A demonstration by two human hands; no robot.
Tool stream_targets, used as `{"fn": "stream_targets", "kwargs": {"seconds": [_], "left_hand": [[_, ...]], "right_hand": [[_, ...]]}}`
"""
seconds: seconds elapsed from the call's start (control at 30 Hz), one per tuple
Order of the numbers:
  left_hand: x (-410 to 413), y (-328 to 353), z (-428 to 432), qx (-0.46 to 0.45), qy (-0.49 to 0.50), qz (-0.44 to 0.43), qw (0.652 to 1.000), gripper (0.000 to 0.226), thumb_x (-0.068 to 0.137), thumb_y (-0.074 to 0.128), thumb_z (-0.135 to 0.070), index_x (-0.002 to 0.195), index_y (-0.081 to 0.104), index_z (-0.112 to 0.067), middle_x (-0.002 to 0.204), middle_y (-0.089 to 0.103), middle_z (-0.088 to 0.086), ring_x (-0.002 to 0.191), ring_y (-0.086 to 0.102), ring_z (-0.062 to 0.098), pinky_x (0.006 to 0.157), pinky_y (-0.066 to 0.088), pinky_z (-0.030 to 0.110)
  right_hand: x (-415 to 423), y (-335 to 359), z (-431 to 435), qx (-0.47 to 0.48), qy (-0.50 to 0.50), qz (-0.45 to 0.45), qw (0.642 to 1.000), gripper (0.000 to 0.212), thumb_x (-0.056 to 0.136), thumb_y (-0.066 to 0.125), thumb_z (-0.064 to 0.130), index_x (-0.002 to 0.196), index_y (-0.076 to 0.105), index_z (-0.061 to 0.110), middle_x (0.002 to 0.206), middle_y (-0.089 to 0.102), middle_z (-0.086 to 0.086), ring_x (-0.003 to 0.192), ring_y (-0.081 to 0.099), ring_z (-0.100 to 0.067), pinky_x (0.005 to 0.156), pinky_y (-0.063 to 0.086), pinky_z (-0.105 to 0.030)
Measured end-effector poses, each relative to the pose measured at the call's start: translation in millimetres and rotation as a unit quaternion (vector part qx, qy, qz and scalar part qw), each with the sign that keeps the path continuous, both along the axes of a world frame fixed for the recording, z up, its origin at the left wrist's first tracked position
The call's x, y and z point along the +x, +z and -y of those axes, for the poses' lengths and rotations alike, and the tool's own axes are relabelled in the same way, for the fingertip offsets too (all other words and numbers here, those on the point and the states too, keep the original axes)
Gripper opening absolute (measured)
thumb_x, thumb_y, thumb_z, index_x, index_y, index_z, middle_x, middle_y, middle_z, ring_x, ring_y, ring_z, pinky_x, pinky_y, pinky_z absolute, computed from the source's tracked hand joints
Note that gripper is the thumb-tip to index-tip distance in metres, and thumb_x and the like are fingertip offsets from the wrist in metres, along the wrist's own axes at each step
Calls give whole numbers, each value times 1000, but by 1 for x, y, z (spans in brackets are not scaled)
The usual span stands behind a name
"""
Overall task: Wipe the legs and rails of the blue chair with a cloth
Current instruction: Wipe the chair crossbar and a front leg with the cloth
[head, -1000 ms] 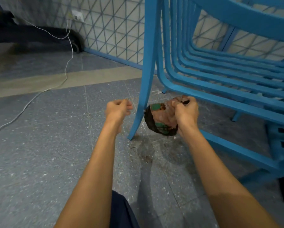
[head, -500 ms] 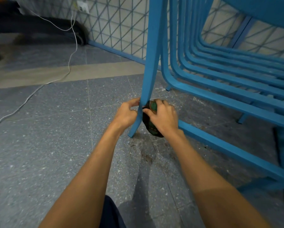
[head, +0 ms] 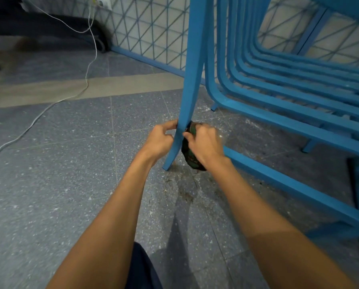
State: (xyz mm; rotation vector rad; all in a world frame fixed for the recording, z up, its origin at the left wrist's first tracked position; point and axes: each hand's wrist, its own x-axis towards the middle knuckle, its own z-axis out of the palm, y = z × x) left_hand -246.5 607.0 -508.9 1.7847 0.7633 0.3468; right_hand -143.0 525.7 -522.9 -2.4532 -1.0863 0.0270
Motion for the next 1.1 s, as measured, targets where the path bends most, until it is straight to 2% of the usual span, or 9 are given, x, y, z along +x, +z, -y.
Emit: {"fn": "stream_targets", "kwargs": {"seconds": [0.1, 0.17, 0.27, 0.33, 0.43, 0.6, 0.7, 0.97, 1.1], "left_hand": [[-1, -2, -1, -4, 0, 4, 1000, 62, 86, 35, 15, 139, 47, -15, 144, 47, -2, 138, 33, 12, 106, 24, 21], [0, -4, -3, -9, 5, 6, 1000, 60, 87, 37, 14, 138, 47, -16, 144, 47, -2, 138, 34, 15, 115, 26, 32], [0, -5, -4, -10, 8, -2, 1000, 60, 88, 38, 14, 140, 45, -16, 147, 43, -3, 139, 34, 17, 115, 29, 41], [-1, -5, -4, -11, 3, -7, 1000, 63, 87, 38, 14, 143, 42, -15, 149, 41, -3, 140, 32, 16, 116, 27, 41], [-2, -6, -3, -12, -1, -15, 1000, 64, 87, 40, 12, 145, 39, -17, 150, 39, -5, 141, 28, 15, 116, 26, 41], [-2, -2, 2, -4, -11, -14, 1000, 66, 85, 42, 10, 145, 38, -17, 148, 41, -5, 139, 32, 13, 104, 27, 21], [-2, 2, 5, 0, -12, -5, 1000, 63, 86, 43, 10, 142, 41, -17, 146, 44, -4, 134, 35, 10, 103, 30, 24], [-5, 2, 5, 11, 1, -22, 1000, 66, 86, 38, 14, 144, 38, -18, 146, 43, -2, 139, 31, 17, 113, 26, 38], [-4, 1, 7, 18, 0, -22, 1000, 65, 86, 40, 13, 144, 38, -16, 147, 43, -1, 140, 31, 18, 113, 26, 36]], "right_hand": [[-10, -20, 4, -60, 18, 132, 989, 44, 88, 64, 24, 126, 56, 2, 121, 60, -14, 118, 49, -39, 105, 39, -45], [-5, -30, 27, -70, 67, 209, 973, 63, 74, 77, 11, 132, 53, 5, 125, 60, -14, 120, 50, -44, 99, 46, -51], [9, -34, 69, -61, 112, 236, 963, 78, 67, 81, 9, 138, 49, 18, 132, 57, -12, 121, 49, -46, 91, 49, -56], [12, -27, 87, -85, 65, 230, 967, 71, 77, 76, 26, 141, 45, 24, 127, 60, -10, 115, 54, -41, 92, 48, -52], [8, -10, 73, -156, -5, 181, 971, 60, 93, 49, 48, 146, 33, 25, 126, 58, -8, 109, 53, -38, 92, 42, -47], [-13, -8, 7, -181, -14, 125, 976, 52, 97, 43, 43, 138, 36, 11, 134, 48, -13, 119, 43, -43, 99, 34, -50], [-12, -7, 10, -182, -10, 132, 974, 49, 96, 46, 40, 135, 38, 11, 135, 47, -11, 118, 43, -41, 97, 36, -47], [0, -8, 86, -170, -16, 162, 972, 62, 95, 44, 46, 150, 19, 30, 130, 51, -7, 111, 46, -36, 89, 44, -46], [-8, -11, 40, -206, -17, 150, 967, 66, 96, 44, 44, 150, 15, 19, 136, 44, -16, 117, 42, -43, 96, 39, -52]]}}
